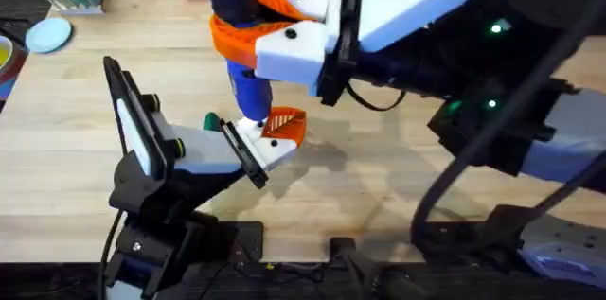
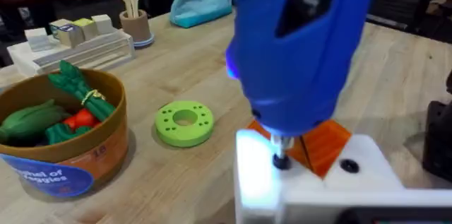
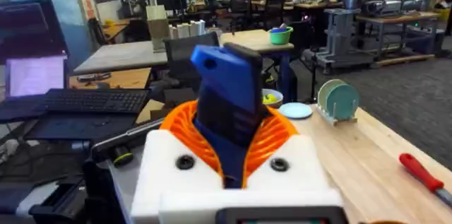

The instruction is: Pick up the gripper from the table and insert it into the empty holder that is missing its gripper. Then pick up a screw, insert it into the mounting hole, and use the screwdriver to tighten it. Finally, clean up the table by picking up the vegetable and placing it into the bucket.

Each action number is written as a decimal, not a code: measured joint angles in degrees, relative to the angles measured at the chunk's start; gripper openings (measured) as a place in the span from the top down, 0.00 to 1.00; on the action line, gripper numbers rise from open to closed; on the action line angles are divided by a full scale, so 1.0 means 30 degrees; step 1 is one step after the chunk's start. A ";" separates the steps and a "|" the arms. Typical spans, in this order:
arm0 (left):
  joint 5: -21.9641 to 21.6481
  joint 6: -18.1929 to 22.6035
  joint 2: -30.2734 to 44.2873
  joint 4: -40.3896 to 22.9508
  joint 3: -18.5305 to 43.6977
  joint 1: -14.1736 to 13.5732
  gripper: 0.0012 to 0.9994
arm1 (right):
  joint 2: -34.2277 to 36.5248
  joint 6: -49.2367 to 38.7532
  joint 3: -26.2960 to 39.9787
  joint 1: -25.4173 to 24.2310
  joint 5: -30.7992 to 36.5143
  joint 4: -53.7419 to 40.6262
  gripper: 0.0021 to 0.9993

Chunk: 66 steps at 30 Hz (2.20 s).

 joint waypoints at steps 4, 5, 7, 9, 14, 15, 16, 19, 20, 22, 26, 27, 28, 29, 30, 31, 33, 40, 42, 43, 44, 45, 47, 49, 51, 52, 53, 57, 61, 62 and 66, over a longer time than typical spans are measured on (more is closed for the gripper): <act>0.0000 -0.0029 0.0002 -0.0007 0.0000 0.0000 0.99 | 0.0113 0.0015 0.0007 0.0000 0.0024 -0.0102 0.90; 0.0000 -0.0042 0.0002 -0.0007 0.0000 0.0000 0.99 | 0.0113 0.0015 0.0007 0.0000 0.0024 -0.0115 0.90; -0.0003 -0.0066 0.0002 -0.0007 0.0000 0.0000 0.99 | 0.0113 0.0015 0.0007 0.0000 0.0035 -0.0117 0.90; -0.0007 -0.0080 0.0002 -0.0007 0.0000 0.0000 0.99 | 0.0113 0.0015 0.0007 0.0000 0.0016 -0.0102 0.90; -0.0007 -0.0073 0.0002 -0.0007 0.0000 0.0000 0.99 | 0.0113 0.0015 0.0007 0.0000 0.0013 -0.0102 0.90; -0.0001 -0.0073 0.0002 -0.0007 0.0000 0.0000 0.99 | 0.0113 0.0015 0.0007 0.0000 0.0009 -0.0088 0.90; -0.0007 -0.0073 0.0002 0.0000 0.0000 0.0000 0.99 | 0.0113 0.0015 0.0007 0.0000 0.0000 -0.0019 0.90; -0.0058 -0.0060 -0.0022 0.0007 0.0000 0.0000 0.99 | 0.0298 0.0078 -0.0027 0.0044 -0.0159 0.1009 0.90; -0.0058 -0.0058 -0.0020 0.0007 0.0000 0.0000 0.99 | 0.0428 0.0213 -0.0058 0.0051 -0.0158 0.1790 0.90; -0.0066 -0.0061 -0.0020 0.0007 0.0000 0.0000 0.99 | 0.0541 0.0560 -0.0058 0.0029 -0.0142 0.3819 0.90; -0.0066 -0.0058 -0.0020 0.0007 0.0000 0.0000 0.99 | 0.0405 0.1092 -0.0058 -0.0218 -0.0151 0.6409 0.90; -0.0060 -0.0058 -0.0020 0.0007 0.0000 0.0000 0.99 | 0.0380 0.1174 -0.0058 -0.0332 -0.0151 0.6671 0.90; -0.0066 -0.0058 -0.0020 0.0007 0.0000 0.0000 0.99 | 0.0357 0.1221 -0.0058 -0.0452 -0.0155 0.6688 0.90; -0.0066 -0.0058 -0.0020 0.0007 0.0000 0.0000 0.99 | 0.0360 0.1245 -0.0058 -0.0641 -0.0159 0.6604 0.90; -0.0066 -0.0058 -0.0020 0.0007 0.0000 0.0000 0.99 | 0.0361 0.1239 -0.0058 -0.0849 -0.0160 0.6420 0.90; -0.0066 -0.0058 -0.0020 0.0007 0.0000 0.0000 0.99 | 0.0361 0.1222 -0.0058 -0.1101 -0.0159 0.6199 0.90; -0.0066 -0.0058 -0.0020 0.0007 0.0000 0.0000 0.99 | 0.0361 0.0792 -0.0058 -0.1789 -0.0210 0.5629 0.90; -0.0066 -0.0058 -0.0020 0.0007 0.0000 0.0000 0.99 | 0.0361 -0.4836 -0.0051 -0.6560 -0.0074 -0.2468 0.90; -0.0066 -0.0058 -0.0020 0.0007 0.0000 0.0000 0.99 | 0.0368 -0.7211 -0.0044 -0.8148 0.0775 -0.5856 0.90; -0.0066 -0.0058 -0.0020 0.0007 0.0000 0.0000 0.99 | 0.0375 -0.8442 -0.0043 -0.8810 0.1384 -0.7375 0.90; -0.0066 -0.0058 -0.0020 0.0007 0.0000 0.0000 0.99 | 0.0375 -0.9456 -0.0036 -0.9266 0.1981 -0.8459 0.90; -0.0058 -0.0058 -0.0020 0.0007 0.0000 0.0000 0.99 | 0.0375 -1.0817 -0.0036 -0.9707 0.2872 -0.9695 0.90; -0.0059 -0.0065 -0.0020 0.0007 0.0000 0.0000 0.99 | 0.0376 -1.5728 -0.0036 -1.0149 0.6696 -1.1939 0.90; -0.0066 -0.0058 -0.0020 0.0007 0.0000 0.0000 0.99 | 0.0457 -1.8367 0.0019 -1.0146 0.8745 -1.2437 0.90; -0.0066 -0.0058 -0.0020 0.0007 0.0000 0.0000 0.99 | 0.0771 -2.0760 0.0249 -1.0149 1.0325 -1.3048 0.90; -0.0066 -0.0058 -0.0020 0.0007 0.0000 0.0000 0.99 | 0.1102 -2.2221 0.0407 -1.0149 1.1126 -1.3570 0.90; -0.0066 -0.0058 -0.0020 0.0007 0.0000 0.0000 0.99 | 0.1492 -2.3561 0.0541 -1.0147 1.1732 -1.4099 0.90; -0.0066 -0.0058 -0.0020 0.0007 0.0000 0.0000 0.99 | 0.3771 -2.8408 0.0597 -0.9959 1.3356 -1.5701 0.90; -0.0066 -0.0058 -0.0020 0.0007 0.0000 0.0000 0.99 | 0.5771 -3.1123 0.0599 -0.9761 1.3769 -1.5666 0.90; -0.0066 -0.0058 -0.0020 0.0007 0.0000 0.0000 0.99 | 0.6109 -3.1499 0.0601 -0.9737 1.3819 -1.5668 0.90; -0.0066 -0.0058 -0.0020 0.0007 0.0000 0.0000 0.99 | 0.7005 -3.2366 0.0616 -0.9712 1.4037 -1.5657 0.90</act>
